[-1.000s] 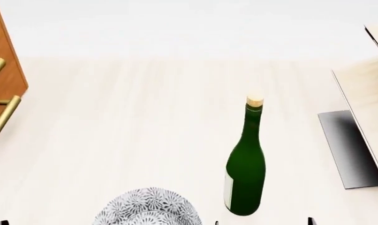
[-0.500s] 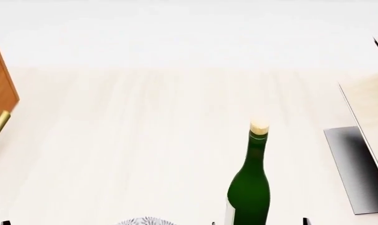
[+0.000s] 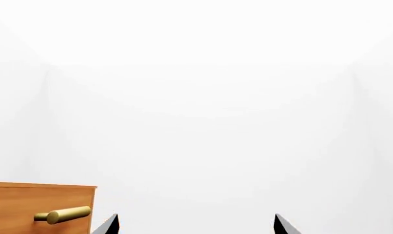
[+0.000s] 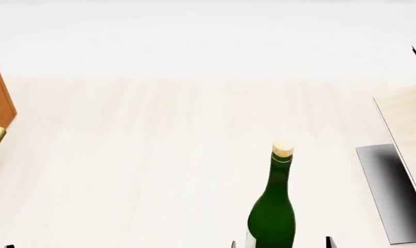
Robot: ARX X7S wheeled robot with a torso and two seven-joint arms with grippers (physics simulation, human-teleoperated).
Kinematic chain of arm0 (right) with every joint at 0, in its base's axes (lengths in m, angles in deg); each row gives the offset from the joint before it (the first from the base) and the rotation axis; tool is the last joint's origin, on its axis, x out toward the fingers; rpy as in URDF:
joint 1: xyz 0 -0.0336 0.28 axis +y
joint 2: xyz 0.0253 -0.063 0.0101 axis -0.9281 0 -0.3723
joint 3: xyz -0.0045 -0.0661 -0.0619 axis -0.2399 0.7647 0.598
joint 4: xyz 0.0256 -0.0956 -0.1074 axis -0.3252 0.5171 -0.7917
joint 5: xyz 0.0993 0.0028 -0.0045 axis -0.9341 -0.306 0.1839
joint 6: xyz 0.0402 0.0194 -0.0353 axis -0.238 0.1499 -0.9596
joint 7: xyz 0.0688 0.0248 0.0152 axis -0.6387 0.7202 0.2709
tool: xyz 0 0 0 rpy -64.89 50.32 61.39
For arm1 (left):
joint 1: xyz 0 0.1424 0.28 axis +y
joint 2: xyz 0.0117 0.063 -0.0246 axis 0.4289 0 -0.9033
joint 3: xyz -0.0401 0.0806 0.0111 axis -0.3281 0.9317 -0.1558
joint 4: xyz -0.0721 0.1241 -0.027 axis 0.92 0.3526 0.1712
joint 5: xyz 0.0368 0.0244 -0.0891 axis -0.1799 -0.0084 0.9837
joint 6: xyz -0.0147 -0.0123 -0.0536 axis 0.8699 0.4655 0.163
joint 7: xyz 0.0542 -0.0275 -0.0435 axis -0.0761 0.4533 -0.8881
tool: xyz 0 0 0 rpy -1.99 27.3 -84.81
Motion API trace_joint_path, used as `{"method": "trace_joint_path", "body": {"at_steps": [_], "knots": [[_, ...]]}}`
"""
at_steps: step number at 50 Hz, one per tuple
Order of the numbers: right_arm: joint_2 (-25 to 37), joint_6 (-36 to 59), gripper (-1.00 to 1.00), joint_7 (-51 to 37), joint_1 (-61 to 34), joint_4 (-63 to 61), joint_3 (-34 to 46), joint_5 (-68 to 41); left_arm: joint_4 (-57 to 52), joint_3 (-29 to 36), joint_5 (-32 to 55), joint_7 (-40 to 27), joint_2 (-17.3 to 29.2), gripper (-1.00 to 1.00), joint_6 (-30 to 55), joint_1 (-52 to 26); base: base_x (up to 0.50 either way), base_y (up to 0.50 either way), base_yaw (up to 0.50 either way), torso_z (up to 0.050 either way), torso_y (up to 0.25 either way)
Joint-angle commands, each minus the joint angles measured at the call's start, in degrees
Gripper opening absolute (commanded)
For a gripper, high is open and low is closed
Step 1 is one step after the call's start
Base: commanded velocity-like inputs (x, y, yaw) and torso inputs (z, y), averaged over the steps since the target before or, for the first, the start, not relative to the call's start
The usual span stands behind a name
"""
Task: Put the wine bottle on the wine rack.
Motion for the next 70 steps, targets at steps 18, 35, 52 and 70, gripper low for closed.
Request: {"method": "trace_joint_path", "body": {"at_steps": [18,35,52,70], "knots": [[1.14,0.41,1.00,-0.28,-0.09,0.04,1.01,-1.29,0.29,0.83,-0.14,-0.89,0.85,1.00,-0.32,-0.10,0.00,-0.07,0.00,0.000,0.000],[1.61,1.13,1.00,-0.75,-0.61,0.03,1.27,-1.29,0.35,0.95,0.11,-1.46,1.42,1.00,-0.07,-0.48,0.00,-0.09,0.00,0.000,0.001],[2.18,1.77,1.00,-1.07,-0.97,-0.16,1.58,-1.58,-0.38,0.84,0.73,-2.05,1.97,1.00,0.75,-0.62,0.00,-0.09,0.00,0.000,0.000],[2.64,1.15,1.00,-1.38,-0.86,0.30,2.18,-1.65,-0.03,1.71,0.12,-2.39,2.31,1.00,0.43,-0.62,0.00,-0.09,0.00,0.000,0.000]]}}
